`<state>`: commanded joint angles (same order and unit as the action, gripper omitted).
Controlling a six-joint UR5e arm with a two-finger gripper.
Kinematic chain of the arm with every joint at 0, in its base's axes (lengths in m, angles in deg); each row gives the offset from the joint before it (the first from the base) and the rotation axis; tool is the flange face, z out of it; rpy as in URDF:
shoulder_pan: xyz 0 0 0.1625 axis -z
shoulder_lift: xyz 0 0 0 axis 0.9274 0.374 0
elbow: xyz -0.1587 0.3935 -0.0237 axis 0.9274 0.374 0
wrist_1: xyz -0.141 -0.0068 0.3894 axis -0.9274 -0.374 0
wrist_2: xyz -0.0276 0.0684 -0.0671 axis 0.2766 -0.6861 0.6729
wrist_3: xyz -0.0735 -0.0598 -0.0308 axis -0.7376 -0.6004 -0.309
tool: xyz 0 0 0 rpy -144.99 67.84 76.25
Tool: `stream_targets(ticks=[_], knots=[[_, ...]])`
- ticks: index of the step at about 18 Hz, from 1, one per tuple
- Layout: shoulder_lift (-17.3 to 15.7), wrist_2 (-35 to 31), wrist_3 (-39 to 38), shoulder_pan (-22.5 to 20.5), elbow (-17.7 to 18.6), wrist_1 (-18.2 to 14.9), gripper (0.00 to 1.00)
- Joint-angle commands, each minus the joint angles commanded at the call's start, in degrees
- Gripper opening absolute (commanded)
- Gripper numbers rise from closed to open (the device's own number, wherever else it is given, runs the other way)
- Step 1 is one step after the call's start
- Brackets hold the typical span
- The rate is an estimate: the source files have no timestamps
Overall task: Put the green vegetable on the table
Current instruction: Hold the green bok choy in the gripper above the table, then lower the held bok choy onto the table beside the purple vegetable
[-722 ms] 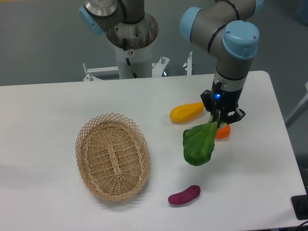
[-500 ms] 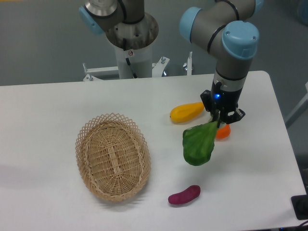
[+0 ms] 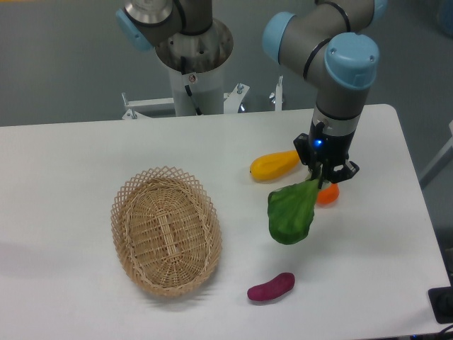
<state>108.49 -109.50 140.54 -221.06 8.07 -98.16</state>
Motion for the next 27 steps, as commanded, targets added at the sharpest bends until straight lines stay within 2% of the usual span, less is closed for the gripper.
stream_targets(ticks=[2, 7, 10, 12, 14, 18, 27], knots=[[0.9, 0.2, -1.4, 0.4, -0.1, 0.6, 0.24], [3.7, 0.1, -4.9, 1.9, 0.5, 6.7, 0.24], [7.0, -0.6, -11.2, 4.2, 1.1, 13.5, 0.24], [8.3, -2.9, -12.6, 5.1, 2.9, 18.6, 0.24], [9.0, -3.4, -11.8, 5.2, 4.4, 20.7, 0.24], [9.1, -3.7, -4.0, 4.7, 6.7, 20.8, 0.25], [8.2, -3.6, 1.7, 3.3, 10.5, 20.8, 0.25]])
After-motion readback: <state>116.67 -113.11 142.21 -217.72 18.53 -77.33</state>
